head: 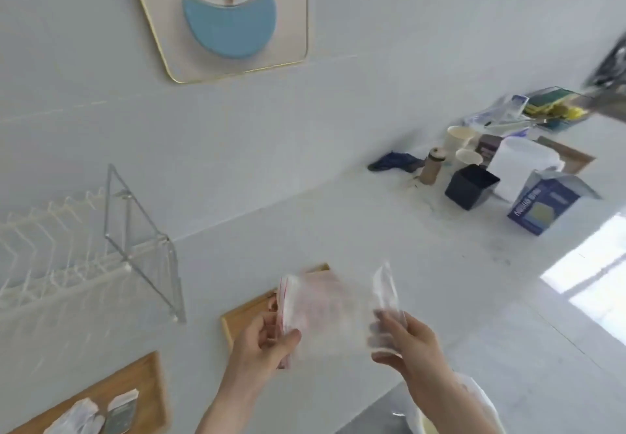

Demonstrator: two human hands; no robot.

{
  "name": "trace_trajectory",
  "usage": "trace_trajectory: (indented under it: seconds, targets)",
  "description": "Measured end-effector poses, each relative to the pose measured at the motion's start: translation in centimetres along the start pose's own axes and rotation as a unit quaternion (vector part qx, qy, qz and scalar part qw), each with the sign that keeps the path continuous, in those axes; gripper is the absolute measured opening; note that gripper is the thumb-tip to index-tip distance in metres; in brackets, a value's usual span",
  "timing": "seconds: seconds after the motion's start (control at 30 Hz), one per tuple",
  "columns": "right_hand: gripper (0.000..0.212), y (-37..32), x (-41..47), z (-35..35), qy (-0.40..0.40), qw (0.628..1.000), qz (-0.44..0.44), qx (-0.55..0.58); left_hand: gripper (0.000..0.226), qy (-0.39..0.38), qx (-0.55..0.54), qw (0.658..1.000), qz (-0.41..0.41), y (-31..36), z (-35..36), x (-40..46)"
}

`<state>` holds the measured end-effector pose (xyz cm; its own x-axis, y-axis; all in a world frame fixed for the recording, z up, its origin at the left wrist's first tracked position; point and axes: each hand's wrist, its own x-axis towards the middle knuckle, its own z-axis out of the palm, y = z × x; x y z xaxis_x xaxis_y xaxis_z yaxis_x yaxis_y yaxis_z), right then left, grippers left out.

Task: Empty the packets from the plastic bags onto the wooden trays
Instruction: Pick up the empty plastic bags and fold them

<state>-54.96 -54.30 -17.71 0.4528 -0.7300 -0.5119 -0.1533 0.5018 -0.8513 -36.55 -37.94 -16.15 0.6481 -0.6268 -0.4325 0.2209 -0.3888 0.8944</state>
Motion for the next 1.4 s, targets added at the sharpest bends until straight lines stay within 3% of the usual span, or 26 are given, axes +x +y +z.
trace_trajectory:
  seconds: [0.13, 0.27, 0.47, 0.63, 0.9, 1.17, 1.4]
  targets:
    - [0.017, 1.6, 1.1, -10.1, 0.092, 0.994, 0.032, 0.046, 0.042, -0.075, 0.067, 0.994, -0.034, -0.2, 10.1, 2.0]
    - [0.015, 4.9, 0.6, -18.9, 0.189, 0.978, 0.076, 0.051, 0.018, -0.151, 0.147, 0.976, -0.053, -2.1, 19.2, 3.1]
    - [0.008, 12.5, -1.6, -26.9, 0.301, 0.938, 0.168, 0.044, 0.014, -0.207, 0.241, 0.943, -0.097, -7.7, 29.0, 3.3]
    - [0.014, 19.1, -2.0, -29.6, 0.339, 0.902, 0.256, 0.071, 0.013, -0.231, 0.314, 0.909, -0.144, -14.0, 33.1, 4.3]
    - [0.021, 28.6, 3.3, -32.6, 0.363, 0.87, 0.326, 0.076, 0.016, -0.228, 0.394, 0.871, -0.184, -24.0, 37.0, 9.2]
    - [0.023, 35.5, 11.8, -36.7, 0.386, 0.859, 0.334, 0.041, 0.017, -0.217, 0.455, 0.844, -0.182, -32.4, 42.1, 14.8]
    - [0.032, 37.0, 16.0, -38.7, 0.402, 0.864, 0.302, 0.019, 0.021, -0.186, 0.482, 0.839, -0.168, -35.2, 45.3, 17.2]
